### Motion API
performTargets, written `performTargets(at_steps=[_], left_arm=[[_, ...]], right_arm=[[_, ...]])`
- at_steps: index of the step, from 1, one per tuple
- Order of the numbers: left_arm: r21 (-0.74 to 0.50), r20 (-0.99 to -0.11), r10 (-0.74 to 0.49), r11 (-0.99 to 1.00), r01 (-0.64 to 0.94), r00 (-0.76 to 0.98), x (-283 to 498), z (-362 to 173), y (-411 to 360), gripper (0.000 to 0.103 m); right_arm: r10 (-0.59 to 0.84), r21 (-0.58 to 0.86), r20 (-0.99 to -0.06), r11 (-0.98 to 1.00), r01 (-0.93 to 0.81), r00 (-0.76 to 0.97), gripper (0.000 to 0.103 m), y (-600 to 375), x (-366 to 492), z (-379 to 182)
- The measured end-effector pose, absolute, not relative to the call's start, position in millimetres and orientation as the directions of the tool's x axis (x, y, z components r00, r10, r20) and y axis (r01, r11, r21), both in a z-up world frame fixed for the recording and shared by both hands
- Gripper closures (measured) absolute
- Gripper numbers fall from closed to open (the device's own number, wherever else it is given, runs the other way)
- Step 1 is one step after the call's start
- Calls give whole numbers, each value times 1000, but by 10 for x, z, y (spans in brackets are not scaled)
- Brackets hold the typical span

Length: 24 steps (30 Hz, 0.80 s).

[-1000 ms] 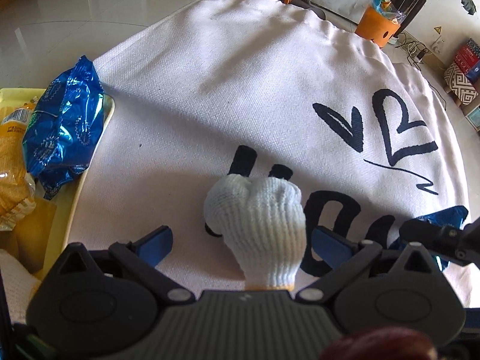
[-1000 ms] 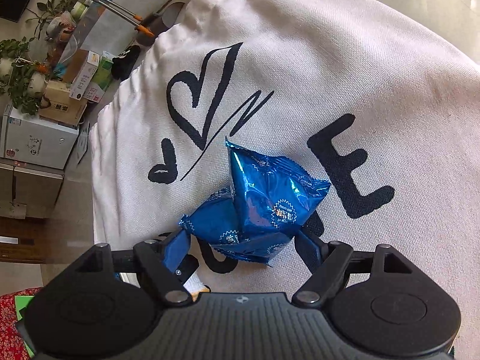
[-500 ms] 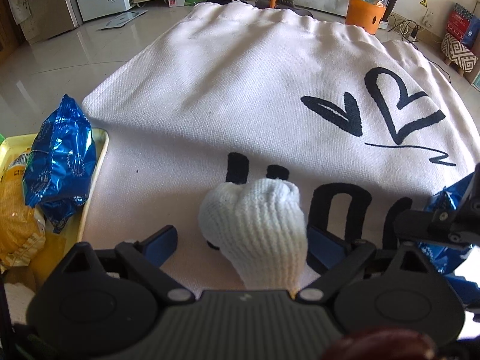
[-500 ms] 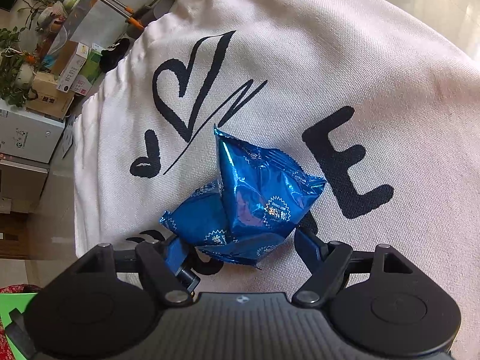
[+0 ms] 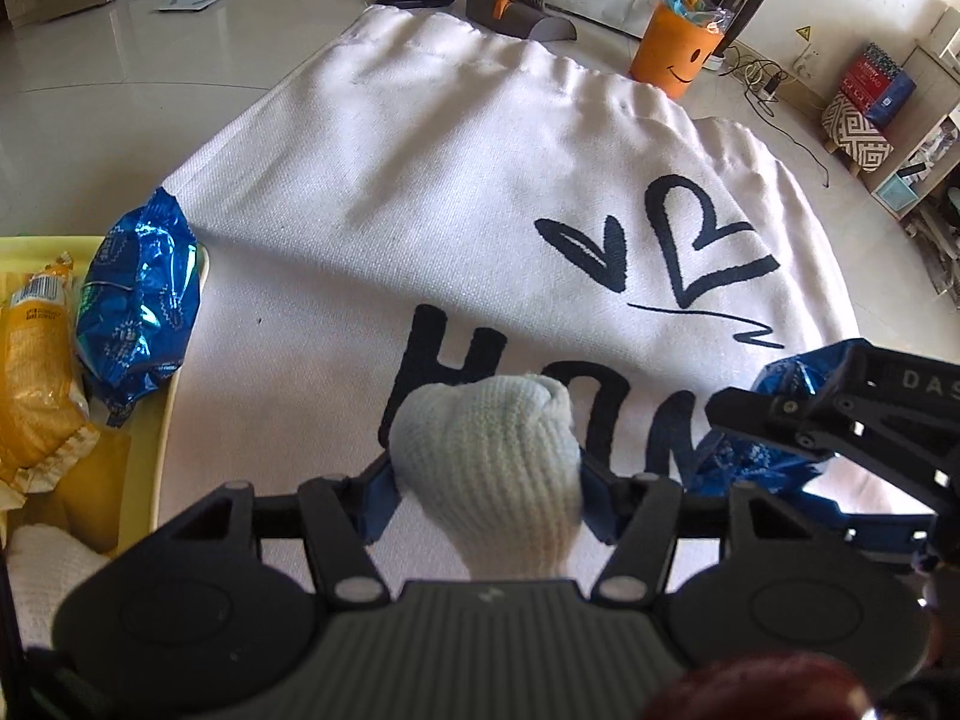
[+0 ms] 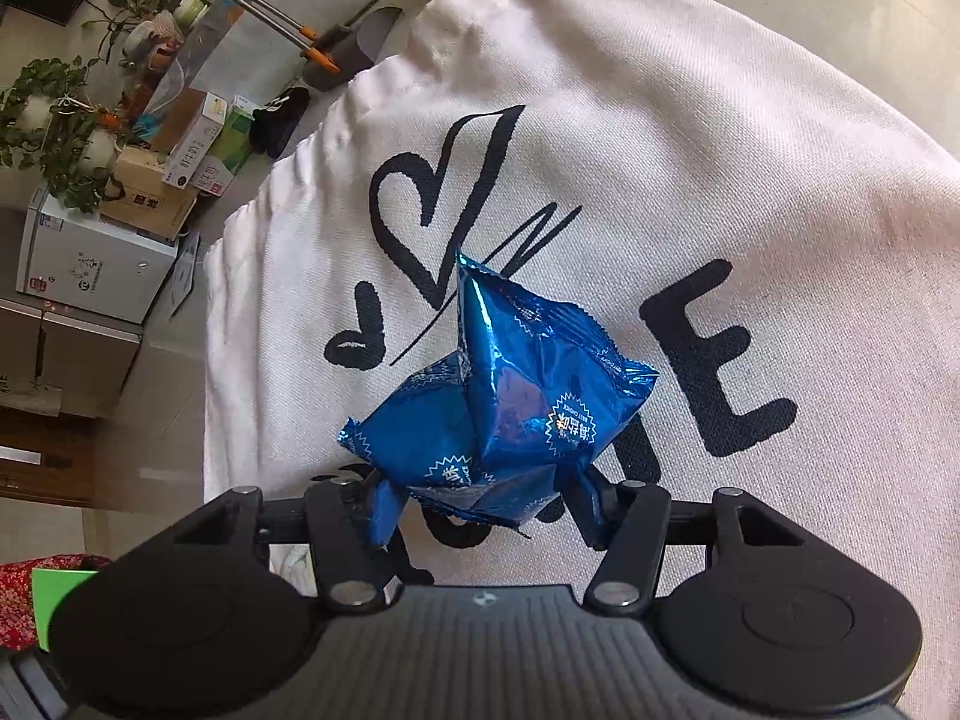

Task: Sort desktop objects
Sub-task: 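Lift and carry the glove and blue packet over the yellow tray with both tools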

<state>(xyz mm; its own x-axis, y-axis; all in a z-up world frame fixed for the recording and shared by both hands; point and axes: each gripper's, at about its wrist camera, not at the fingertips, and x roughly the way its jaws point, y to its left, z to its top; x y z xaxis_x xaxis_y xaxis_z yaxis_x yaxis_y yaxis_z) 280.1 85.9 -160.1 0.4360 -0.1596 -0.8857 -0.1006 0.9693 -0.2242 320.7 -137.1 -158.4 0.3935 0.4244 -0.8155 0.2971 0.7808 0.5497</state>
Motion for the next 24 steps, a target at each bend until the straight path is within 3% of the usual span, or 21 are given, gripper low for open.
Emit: performTargets(at_steps=[9,19,24], left_arm=[[-261,-858,-227,965,-9,460,2250,-1139,957,45],[-284,-864,-247,959,-20,439,1946,-1156,1063,45],[-249,-859,-217,969,-6,464,1897,-1127,1041,45]], right_arm=[[439,561,-799,791,246,412,47,-1361,2961,-1318],[402,539,-796,811,229,452,47,-1263,2188,-1060],[405,542,-802,802,250,440,47,-1254,2222,-1109]])
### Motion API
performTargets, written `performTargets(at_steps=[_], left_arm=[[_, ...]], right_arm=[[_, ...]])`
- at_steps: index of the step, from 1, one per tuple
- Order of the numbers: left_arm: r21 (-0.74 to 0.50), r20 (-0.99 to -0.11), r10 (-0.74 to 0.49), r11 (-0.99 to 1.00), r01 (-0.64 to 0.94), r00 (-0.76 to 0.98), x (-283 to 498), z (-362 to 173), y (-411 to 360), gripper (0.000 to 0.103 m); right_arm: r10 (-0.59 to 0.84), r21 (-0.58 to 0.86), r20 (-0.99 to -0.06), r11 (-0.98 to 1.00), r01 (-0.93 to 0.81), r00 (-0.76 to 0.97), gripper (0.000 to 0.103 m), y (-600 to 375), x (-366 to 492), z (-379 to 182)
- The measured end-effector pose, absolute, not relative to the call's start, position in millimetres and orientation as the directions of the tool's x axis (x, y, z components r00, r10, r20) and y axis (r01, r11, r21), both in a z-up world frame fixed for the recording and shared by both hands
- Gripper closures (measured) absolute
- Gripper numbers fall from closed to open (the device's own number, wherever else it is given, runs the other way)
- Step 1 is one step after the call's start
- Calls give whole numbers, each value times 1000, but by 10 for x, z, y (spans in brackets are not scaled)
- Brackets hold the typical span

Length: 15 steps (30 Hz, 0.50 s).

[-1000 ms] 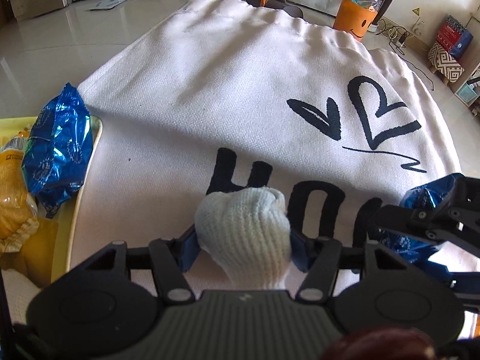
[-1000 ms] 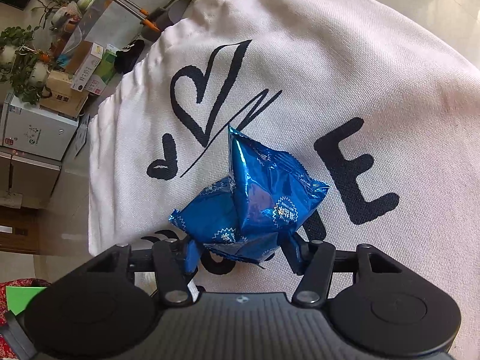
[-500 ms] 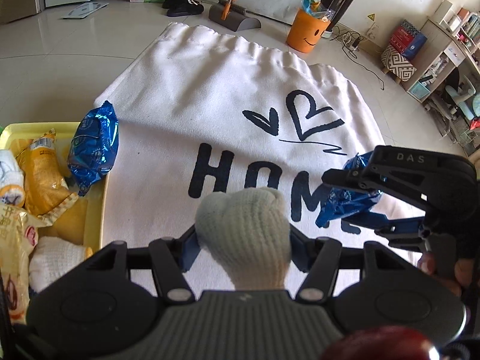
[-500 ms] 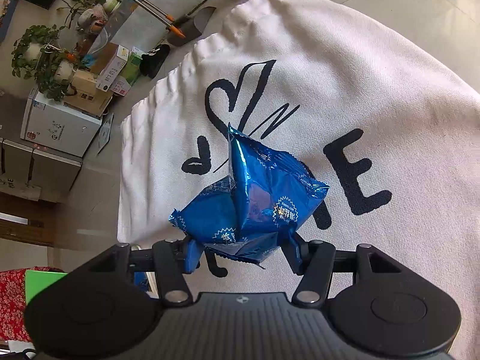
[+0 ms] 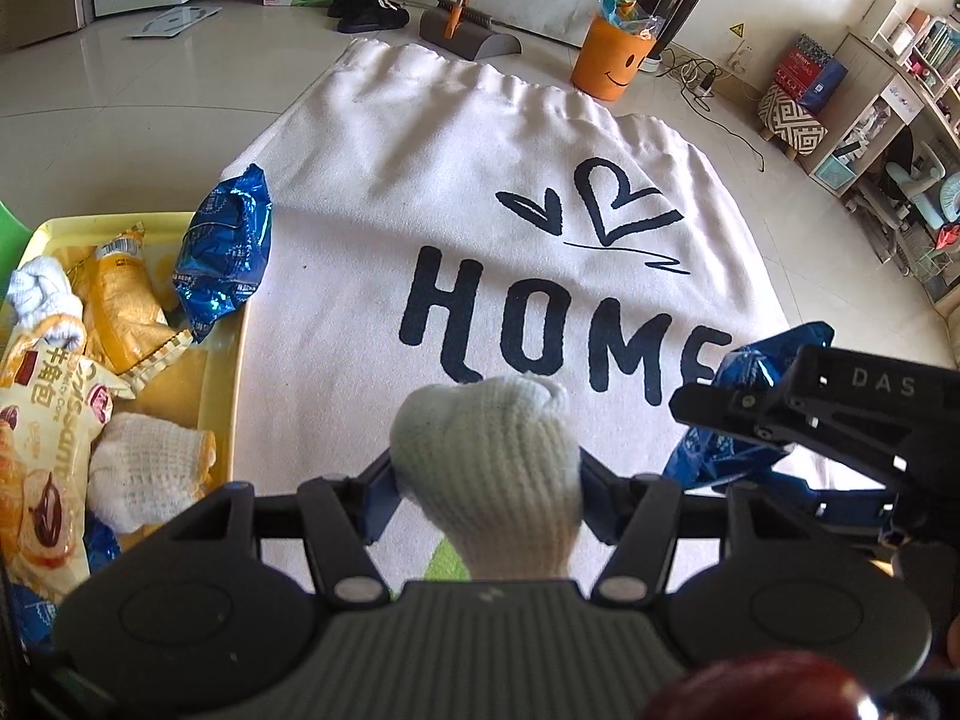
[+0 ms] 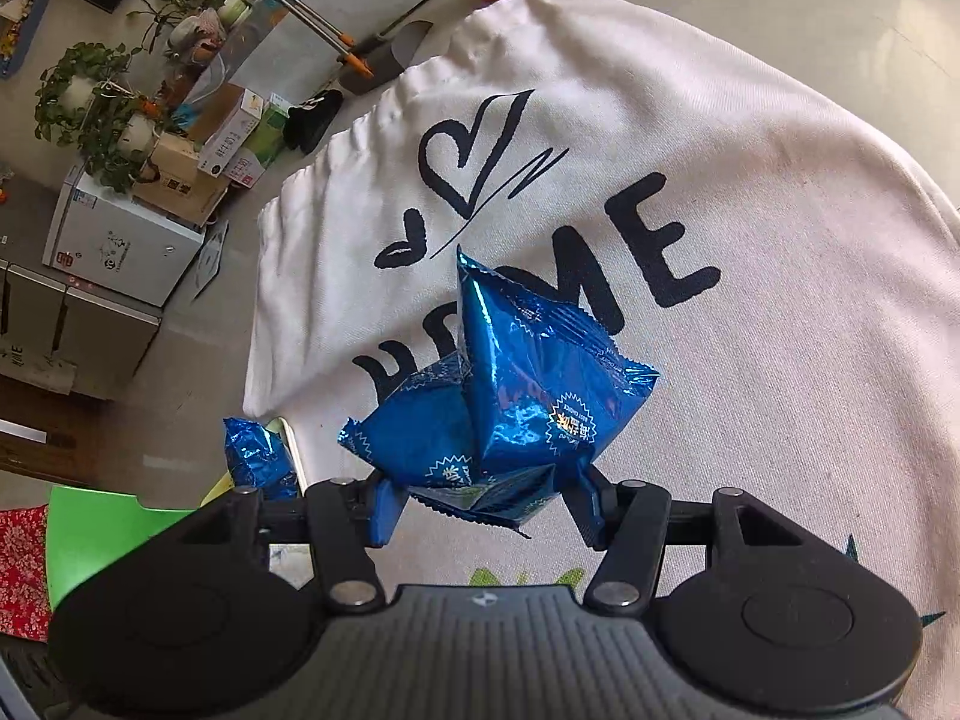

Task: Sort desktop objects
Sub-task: 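Lift and carry the glove and blue packet over the yellow tray with both tools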

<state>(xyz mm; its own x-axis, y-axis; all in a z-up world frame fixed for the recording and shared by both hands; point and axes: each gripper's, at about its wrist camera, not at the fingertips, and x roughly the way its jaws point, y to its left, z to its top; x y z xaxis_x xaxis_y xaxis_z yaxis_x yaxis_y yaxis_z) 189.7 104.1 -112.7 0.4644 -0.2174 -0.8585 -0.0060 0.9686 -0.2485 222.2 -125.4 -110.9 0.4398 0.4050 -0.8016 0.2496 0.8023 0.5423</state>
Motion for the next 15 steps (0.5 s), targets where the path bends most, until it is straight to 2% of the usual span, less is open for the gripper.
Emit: performTargets(at_steps=[15], left_arm=[[-227,-871,-188,973,-33,455,1875,-1175,1140,45]], right_arm=[[391,509,-820,832,221,417,47,-1099,2339,-1193]])
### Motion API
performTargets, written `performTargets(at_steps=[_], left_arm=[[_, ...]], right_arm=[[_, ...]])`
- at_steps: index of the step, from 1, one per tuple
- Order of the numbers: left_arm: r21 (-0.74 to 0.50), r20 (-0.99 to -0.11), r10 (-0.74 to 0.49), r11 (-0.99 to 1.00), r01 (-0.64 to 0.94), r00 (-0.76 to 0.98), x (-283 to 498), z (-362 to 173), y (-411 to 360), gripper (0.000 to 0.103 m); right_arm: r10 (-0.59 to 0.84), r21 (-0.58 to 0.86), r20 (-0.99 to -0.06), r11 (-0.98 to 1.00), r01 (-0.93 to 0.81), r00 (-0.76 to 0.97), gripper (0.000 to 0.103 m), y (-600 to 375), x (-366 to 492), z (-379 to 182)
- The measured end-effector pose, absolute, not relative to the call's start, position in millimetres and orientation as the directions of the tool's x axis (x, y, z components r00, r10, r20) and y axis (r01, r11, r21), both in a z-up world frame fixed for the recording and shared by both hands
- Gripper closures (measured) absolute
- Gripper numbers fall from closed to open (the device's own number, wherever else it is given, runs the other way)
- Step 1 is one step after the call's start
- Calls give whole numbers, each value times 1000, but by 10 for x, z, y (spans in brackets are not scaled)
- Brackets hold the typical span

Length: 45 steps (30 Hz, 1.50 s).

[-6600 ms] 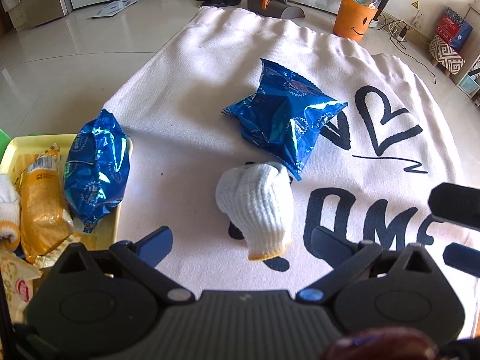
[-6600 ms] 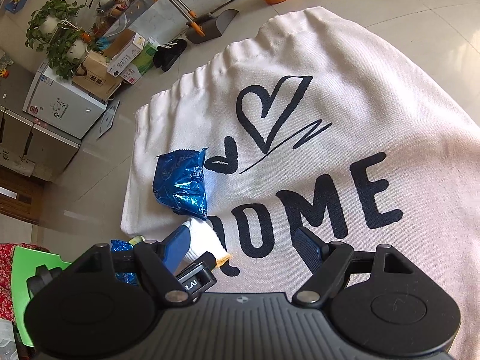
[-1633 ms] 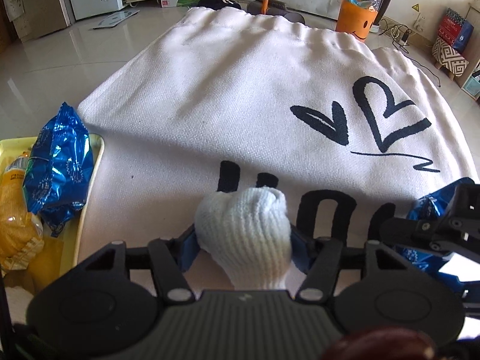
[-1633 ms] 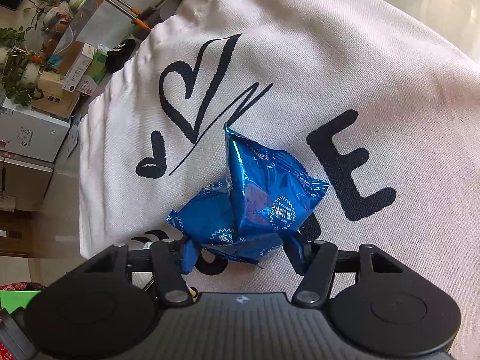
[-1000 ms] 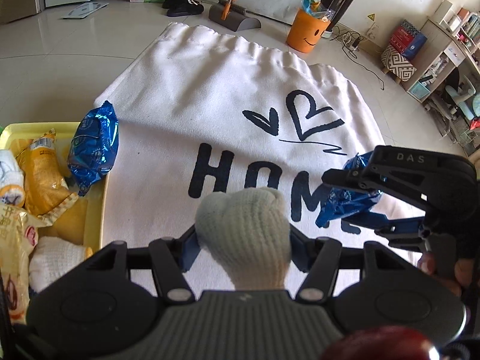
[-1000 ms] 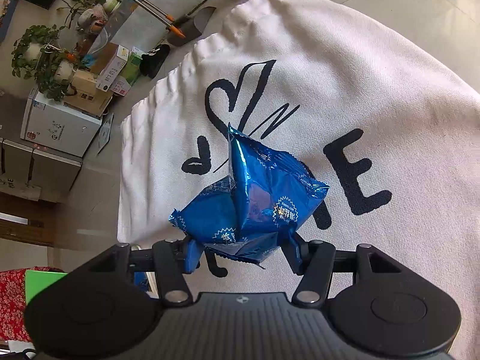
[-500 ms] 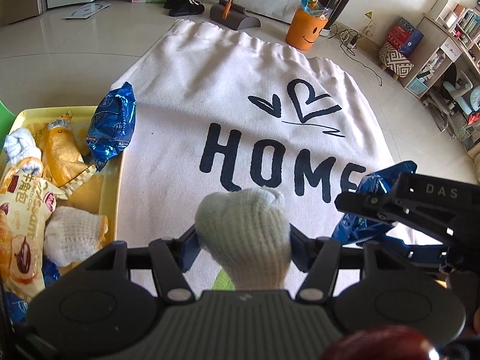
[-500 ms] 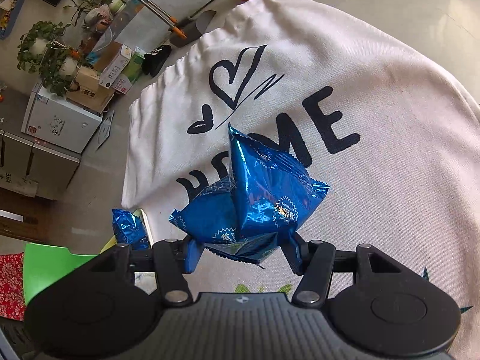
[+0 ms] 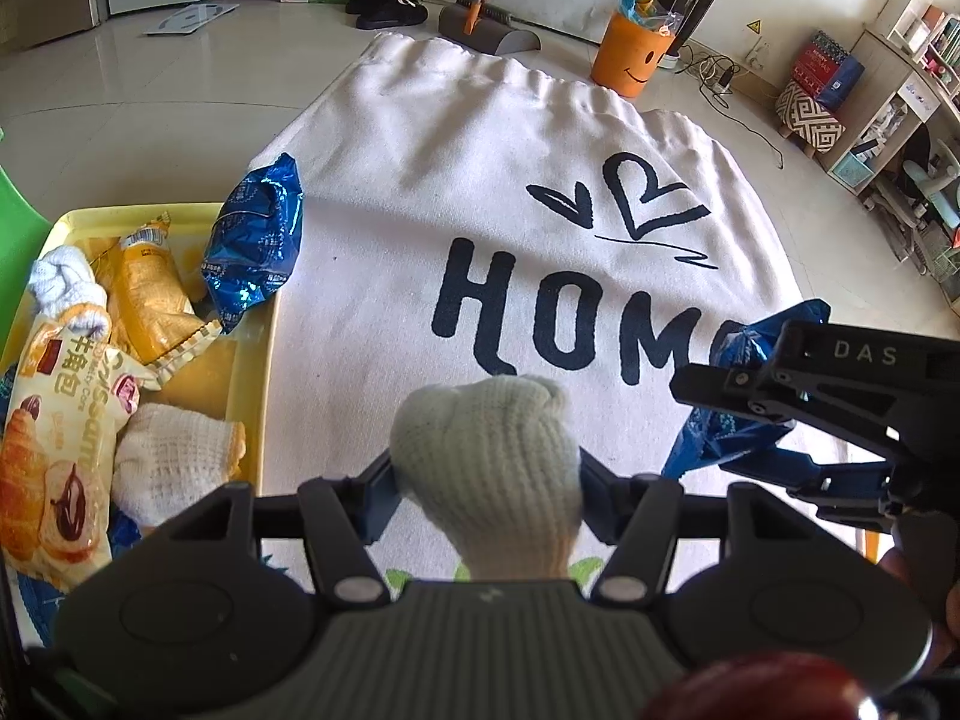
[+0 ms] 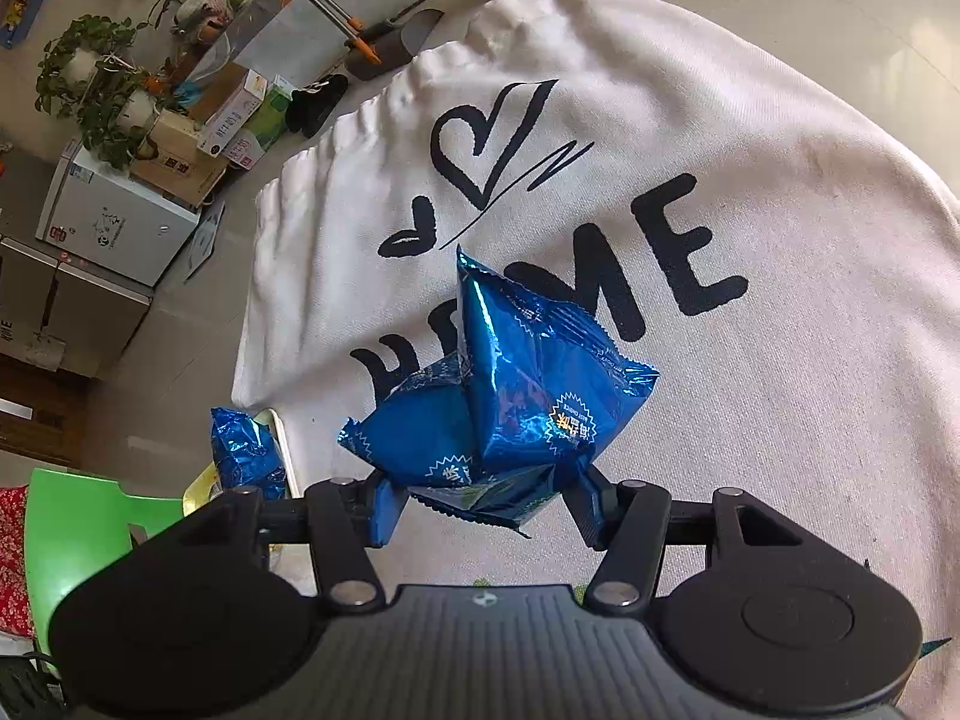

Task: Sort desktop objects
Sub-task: 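Lift and carry the glove and blue packet over the yellow tray with both tools, then open both tools to drop the glove and blue packet onto the tray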

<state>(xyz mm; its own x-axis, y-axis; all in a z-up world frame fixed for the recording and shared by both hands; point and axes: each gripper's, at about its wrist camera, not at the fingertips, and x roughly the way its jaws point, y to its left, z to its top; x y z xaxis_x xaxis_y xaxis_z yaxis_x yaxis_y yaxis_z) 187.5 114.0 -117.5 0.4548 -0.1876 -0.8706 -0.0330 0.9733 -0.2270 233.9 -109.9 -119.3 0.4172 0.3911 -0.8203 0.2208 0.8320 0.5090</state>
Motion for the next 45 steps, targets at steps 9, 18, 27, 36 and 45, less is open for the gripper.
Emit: performTargets(at_steps=[9,18,27,36,45], left_arm=[[-241,-867,-187,969,-59,461,1855,-1133,1235,45],[-287,-844,-133,931,-227,520,1916,-918,1836,45],[-314,-813,15,831,-460,583,1866,-623,2851,45],[-333,-814,75,753,-568,576,1856,-657,3328,45],[-384,-816,58,689,-615,575,1840,-749,3566,45]], right_arm=[[403,513,-818,834,204,411,47,-1042,2344,-1200],[521,583,-765,810,62,377,47,-644,2311,-1143],[665,636,-723,746,-196,186,47,191,2063,-1200],[651,624,-759,727,-287,-2,47,845,1755,-1495],[567,549,-822,762,-344,-55,47,1157,1598,-1745]])
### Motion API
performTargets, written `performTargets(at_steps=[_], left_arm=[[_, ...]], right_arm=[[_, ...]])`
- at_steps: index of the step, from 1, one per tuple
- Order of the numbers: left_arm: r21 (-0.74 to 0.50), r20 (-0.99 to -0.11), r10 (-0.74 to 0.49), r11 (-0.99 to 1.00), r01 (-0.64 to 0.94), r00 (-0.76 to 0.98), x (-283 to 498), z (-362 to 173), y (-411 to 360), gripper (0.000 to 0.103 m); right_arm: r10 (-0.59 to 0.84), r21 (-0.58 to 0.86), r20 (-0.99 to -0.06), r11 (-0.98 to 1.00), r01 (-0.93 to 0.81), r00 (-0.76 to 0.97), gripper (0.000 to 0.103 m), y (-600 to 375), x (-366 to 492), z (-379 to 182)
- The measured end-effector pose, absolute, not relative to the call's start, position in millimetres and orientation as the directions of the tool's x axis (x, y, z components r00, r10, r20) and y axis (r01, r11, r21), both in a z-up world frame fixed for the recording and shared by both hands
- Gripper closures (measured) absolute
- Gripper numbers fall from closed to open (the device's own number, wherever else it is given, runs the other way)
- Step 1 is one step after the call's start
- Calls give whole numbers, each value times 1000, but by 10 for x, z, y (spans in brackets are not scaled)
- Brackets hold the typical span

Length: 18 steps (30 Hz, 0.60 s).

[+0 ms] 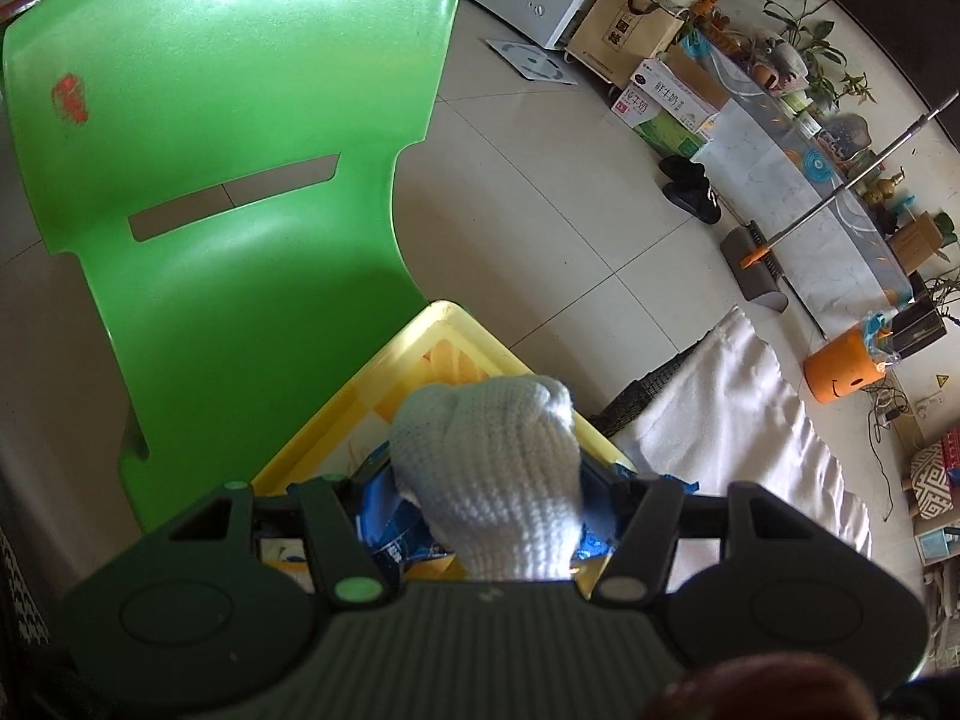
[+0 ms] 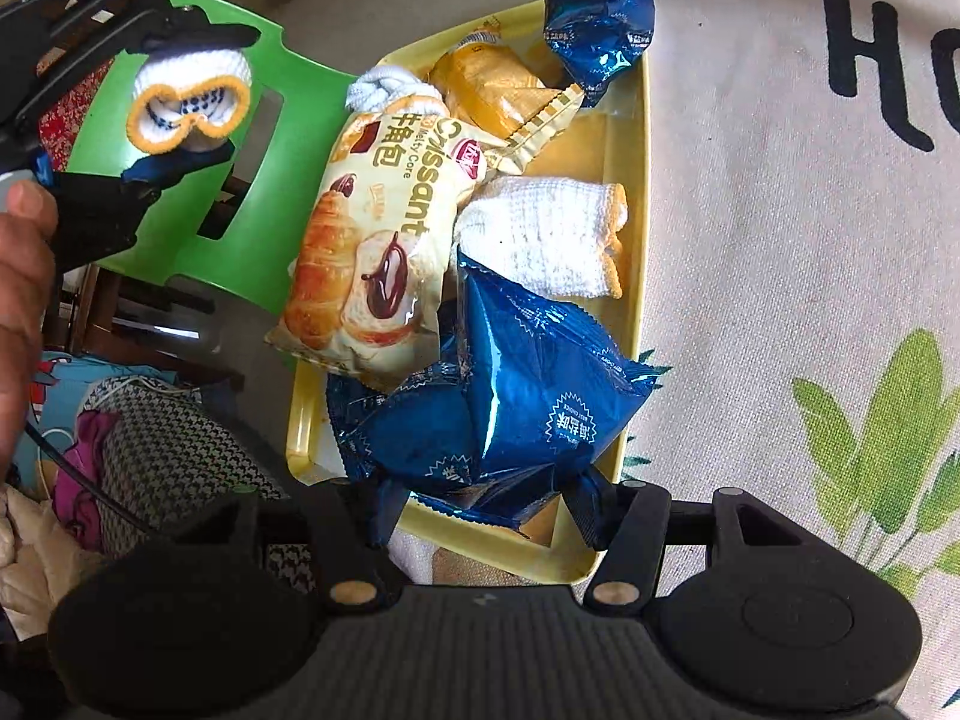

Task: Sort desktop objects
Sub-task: 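Open both tools to drop the glove and blue packet onto the tray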

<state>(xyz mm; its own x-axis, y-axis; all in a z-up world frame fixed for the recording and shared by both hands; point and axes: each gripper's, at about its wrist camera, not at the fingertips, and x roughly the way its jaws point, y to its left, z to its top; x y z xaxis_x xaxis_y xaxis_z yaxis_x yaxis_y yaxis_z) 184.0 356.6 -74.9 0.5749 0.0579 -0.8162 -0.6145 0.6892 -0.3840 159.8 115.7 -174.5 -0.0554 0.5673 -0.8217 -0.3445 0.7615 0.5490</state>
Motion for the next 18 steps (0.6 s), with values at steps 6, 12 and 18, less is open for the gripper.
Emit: performTargets(at_steps=[6,12,18], left_arm=[[-311,-837,111,710,-632,537,1836,-791,3577,45],[-244,-883,122,706,-665,453,1860,-1017,3567,45],[-236,-911,71,717,-656,405,1901,-1215,3498,42]], right_arm=[[544,519,-838,769,-374,-44,46,1284,1548,-1809],[540,522,-840,774,-359,-57,40,1260,1583,-1820],[574,538,-819,771,-340,7,30,1100,1679,-1670]])
